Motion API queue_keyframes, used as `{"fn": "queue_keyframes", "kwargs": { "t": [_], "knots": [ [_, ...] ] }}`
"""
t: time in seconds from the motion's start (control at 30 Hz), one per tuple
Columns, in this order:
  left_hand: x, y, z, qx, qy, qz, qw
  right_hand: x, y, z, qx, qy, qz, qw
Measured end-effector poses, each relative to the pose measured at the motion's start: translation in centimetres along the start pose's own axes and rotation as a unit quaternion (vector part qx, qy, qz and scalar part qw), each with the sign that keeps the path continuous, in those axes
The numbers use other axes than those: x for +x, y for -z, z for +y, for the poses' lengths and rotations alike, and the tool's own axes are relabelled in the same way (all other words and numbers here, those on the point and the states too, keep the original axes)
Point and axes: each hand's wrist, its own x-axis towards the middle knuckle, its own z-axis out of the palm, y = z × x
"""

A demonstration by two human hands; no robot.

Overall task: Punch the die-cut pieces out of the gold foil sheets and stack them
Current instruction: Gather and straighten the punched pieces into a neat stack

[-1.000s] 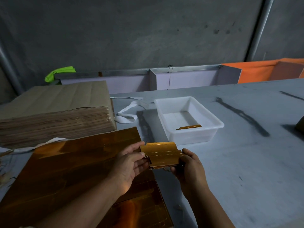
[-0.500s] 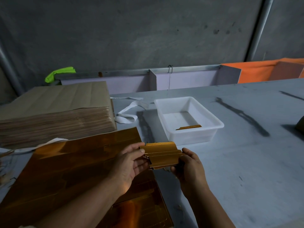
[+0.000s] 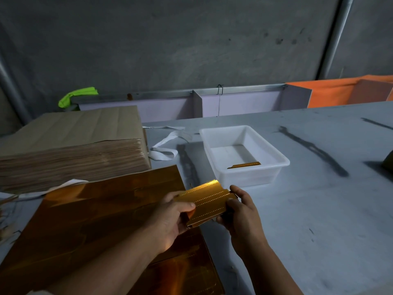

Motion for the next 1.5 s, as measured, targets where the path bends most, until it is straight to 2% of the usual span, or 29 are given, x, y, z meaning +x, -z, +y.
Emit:
{"fn": "queue_keyframes", "kwargs": {
  "t": [0.1,0.2,0.37,0.5,0.87,1.13,1.3,1.5],
  "knots": [
    [0.2,-0.2,0.1,-0.021,-0.006,0.016,1.000,-0.3,0.1,-0.1,0.027,-0.007,-0.069,0.997],
    [0.3,-0.2,0.3,-0.082,-0.002,0.035,0.996,-0.7,0.1,-0.4,-0.029,-0.014,-0.172,0.985],
    [0.6,0.1,0.5,-0.144,0.002,0.054,0.988,-0.5,0.1,0.3,-0.048,-0.022,-0.189,0.981],
    [0.6,0.0,0.4,-0.142,-0.003,0.048,0.989,-0.8,-0.4,0.9,-0.103,-0.037,-0.256,0.961],
    [0.2,-0.4,-0.2,-0.106,0.003,0.028,0.994,-1.0,-0.7,1.7,-0.123,-0.012,-0.241,0.963],
    [-0.7,-0.5,0.2,-0.141,0.052,0.020,0.988,-0.9,0.1,0.3,0.012,-0.009,-0.216,0.976],
    [-1.0,-0.6,0.1,-0.138,0.081,0.037,0.986,-1.0,0.1,0.5,0.023,0.004,-0.199,0.980],
    [-0.7,-0.4,-0.2,-0.122,0.068,0.057,0.989,-1.1,0.0,0.5,0.018,0.023,-0.185,0.982]
  ]
}}
